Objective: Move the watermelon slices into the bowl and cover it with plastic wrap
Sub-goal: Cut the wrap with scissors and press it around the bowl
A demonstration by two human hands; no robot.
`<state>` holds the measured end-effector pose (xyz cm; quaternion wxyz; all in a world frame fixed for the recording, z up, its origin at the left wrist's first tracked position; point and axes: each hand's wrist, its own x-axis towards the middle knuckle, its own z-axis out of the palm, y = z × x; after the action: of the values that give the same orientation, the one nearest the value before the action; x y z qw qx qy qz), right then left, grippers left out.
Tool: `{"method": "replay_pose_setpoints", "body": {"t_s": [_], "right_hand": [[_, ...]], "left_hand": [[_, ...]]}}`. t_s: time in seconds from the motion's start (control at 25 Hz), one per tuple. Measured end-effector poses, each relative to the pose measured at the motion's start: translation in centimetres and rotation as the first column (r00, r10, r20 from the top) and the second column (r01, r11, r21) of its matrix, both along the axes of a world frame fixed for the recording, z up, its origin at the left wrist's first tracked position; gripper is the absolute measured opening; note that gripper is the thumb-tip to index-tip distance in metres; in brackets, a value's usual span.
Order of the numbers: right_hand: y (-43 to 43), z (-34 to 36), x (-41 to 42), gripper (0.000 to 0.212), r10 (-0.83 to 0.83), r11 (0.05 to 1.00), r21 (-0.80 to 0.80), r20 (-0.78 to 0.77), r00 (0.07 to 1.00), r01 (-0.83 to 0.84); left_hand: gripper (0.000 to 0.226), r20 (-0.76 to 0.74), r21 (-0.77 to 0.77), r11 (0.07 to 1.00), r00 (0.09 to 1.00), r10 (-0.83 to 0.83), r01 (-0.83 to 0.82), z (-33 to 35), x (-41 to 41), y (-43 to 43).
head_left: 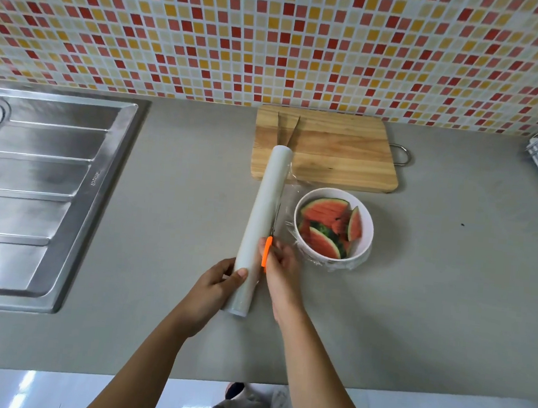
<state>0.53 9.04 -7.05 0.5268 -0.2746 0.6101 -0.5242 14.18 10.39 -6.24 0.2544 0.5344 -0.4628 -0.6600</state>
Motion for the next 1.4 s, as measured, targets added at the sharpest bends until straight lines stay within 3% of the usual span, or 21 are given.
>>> {"method": "replay_pose_setpoints", "body": {"t_s": [0.16, 0.36, 0.88, 1.04, 1.4], "right_hand": [[1.5, -0.5, 0.1, 0.010, 0.007, 1.000, 0.005, -0.003, 1.000, -0.007], [0.8, 0.1, -0.1, 0.017, 0.006, 0.999, -0.039, 0.025, 1.000, -0.005], [-4.0, 1.6, 0.3, 0.010, -0.199, 0.978, 0.094, 0.118, 0.973, 0.189], [-4.1, 1.3, 0.4, 0.005, -0.242, 0.970, 0.039, 0.137, 0.961, 0.239], [-5.1, 1.9, 0.9, 0.031, -0.287, 0.952, 0.145, 0.117, 0.951, 0.270]], "left_hand": [[0.034, 0.002, 0.004, 1.000, 1.000, 0.006, -0.006, 0.4, 0.0, -0.2], [0.022, -0.006, -0.001, 1.000, 1.000, 0.010, -0.010, 0.2, 0.4, -0.2], [0.018, 0.064, -0.028, 0.999, 0.998, -0.028, 0.030, 1.1, 1.0, -0.5], [0.020, 0.075, -0.028, 0.998, 0.996, -0.047, 0.049, 1.1, 1.5, -0.3], [0.033, 0.058, 0.004, 0.998, 0.996, -0.060, 0.060, 0.8, 2.9, 0.2]]}}
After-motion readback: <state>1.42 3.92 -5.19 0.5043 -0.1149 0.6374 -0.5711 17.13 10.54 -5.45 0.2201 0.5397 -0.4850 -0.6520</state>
